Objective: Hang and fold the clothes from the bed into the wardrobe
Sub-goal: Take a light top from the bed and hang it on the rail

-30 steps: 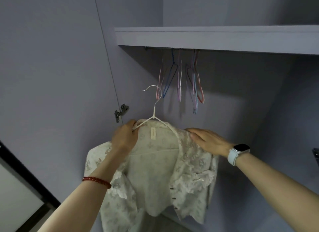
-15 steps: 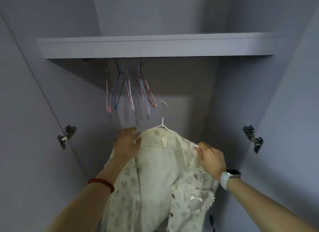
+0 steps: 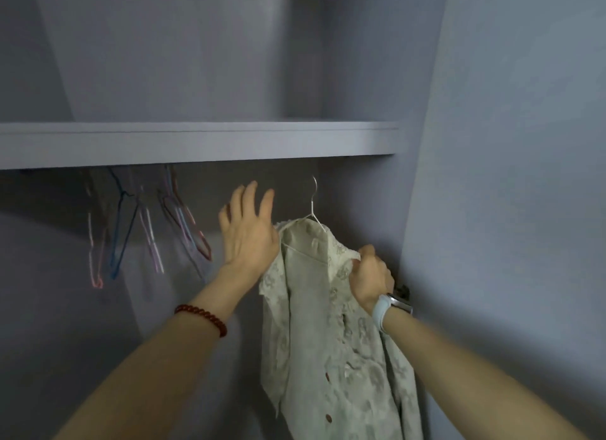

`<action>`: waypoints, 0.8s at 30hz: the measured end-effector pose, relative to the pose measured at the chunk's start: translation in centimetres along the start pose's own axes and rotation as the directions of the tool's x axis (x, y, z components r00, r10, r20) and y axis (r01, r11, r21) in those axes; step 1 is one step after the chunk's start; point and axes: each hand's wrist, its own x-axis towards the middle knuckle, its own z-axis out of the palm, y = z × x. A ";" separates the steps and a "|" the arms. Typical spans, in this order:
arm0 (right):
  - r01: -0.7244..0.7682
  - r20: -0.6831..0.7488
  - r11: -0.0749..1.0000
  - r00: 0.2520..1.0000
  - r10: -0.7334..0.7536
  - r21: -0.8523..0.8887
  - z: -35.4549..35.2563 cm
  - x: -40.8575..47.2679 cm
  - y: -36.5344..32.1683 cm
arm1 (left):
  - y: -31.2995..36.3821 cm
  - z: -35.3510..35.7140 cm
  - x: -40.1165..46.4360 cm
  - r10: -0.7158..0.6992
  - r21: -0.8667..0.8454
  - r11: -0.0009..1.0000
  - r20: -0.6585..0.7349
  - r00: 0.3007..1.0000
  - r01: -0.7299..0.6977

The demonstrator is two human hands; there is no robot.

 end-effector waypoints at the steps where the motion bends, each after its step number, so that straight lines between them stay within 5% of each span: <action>1: -0.019 -0.018 0.999 1.000 0.020 0.035 0.0 0.9 -0.4 | 0.4 0.0 1.1 0.026 0.033 0.999 -0.018 0.999 -0.025; 10: -0.022 -0.143 0.939 0.987 0.075 0.343 3.0 11.5 -2.1 | -1.1 3.5 9.0 0.116 0.306 0.950 -0.186 0.976 -0.055; 15: -0.076 -0.049 0.880 0.993 0.112 0.469 5.4 16.9 -2.6 | -1.8 5.8 9.8 0.186 0.369 0.927 -0.292 0.938 -0.069; 24: -0.108 0.062 0.922 0.994 0.091 0.371 6.7 18.6 -2.4 | -2.1 5.7 10.0 0.171 0.394 0.918 -0.271 0.947 -0.053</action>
